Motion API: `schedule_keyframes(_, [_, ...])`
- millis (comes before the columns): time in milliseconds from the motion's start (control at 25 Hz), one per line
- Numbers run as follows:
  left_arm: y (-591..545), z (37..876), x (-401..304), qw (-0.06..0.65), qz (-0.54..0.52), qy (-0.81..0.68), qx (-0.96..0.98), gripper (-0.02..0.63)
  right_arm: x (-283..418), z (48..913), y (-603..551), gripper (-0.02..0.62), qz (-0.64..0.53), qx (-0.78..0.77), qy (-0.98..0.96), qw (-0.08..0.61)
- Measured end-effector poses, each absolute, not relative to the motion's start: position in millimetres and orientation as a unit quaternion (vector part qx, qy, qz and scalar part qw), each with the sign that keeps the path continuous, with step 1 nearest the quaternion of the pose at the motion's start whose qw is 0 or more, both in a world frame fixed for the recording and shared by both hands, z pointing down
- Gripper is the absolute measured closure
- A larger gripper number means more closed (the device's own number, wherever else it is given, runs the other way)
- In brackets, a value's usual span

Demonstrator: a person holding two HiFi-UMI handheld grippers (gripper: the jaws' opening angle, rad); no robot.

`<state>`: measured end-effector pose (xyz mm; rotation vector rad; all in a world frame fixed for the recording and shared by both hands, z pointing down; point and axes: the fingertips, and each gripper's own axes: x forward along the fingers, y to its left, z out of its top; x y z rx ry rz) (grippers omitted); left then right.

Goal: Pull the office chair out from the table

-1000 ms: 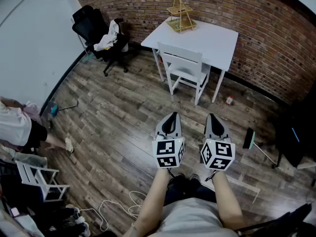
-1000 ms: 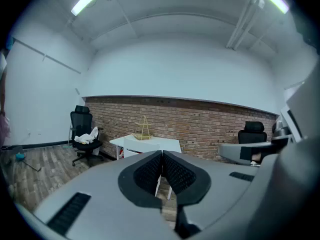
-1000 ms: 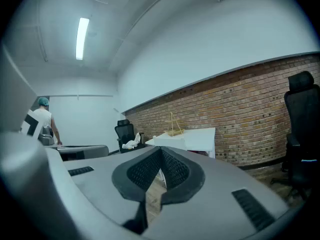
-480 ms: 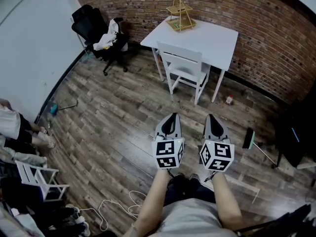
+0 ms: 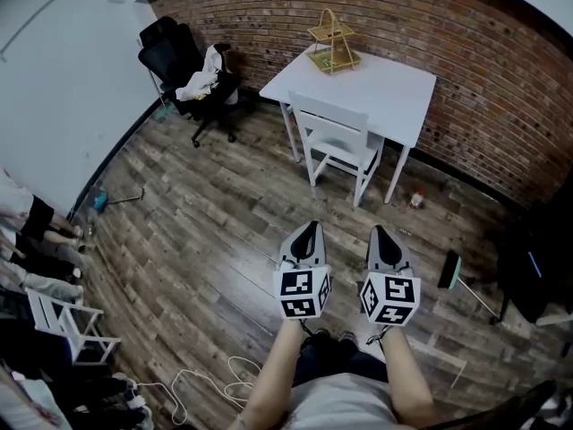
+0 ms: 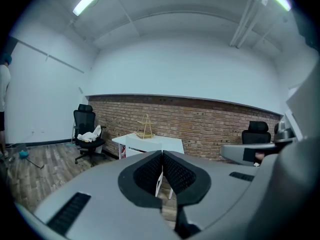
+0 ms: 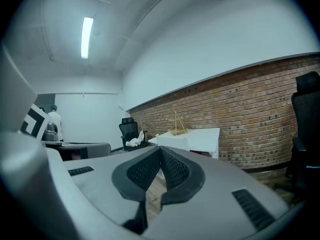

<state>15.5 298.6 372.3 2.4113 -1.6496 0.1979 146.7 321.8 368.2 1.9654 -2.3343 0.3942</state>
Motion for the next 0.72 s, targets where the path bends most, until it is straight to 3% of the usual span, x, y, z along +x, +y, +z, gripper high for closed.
schedule_keyframes(720, [269.6,378.1,7.6,0.104,0.068,-0.597,0.792,0.592,147.0,378.8,284.9,0.581,0.128,0.601,-0.787,0.053])
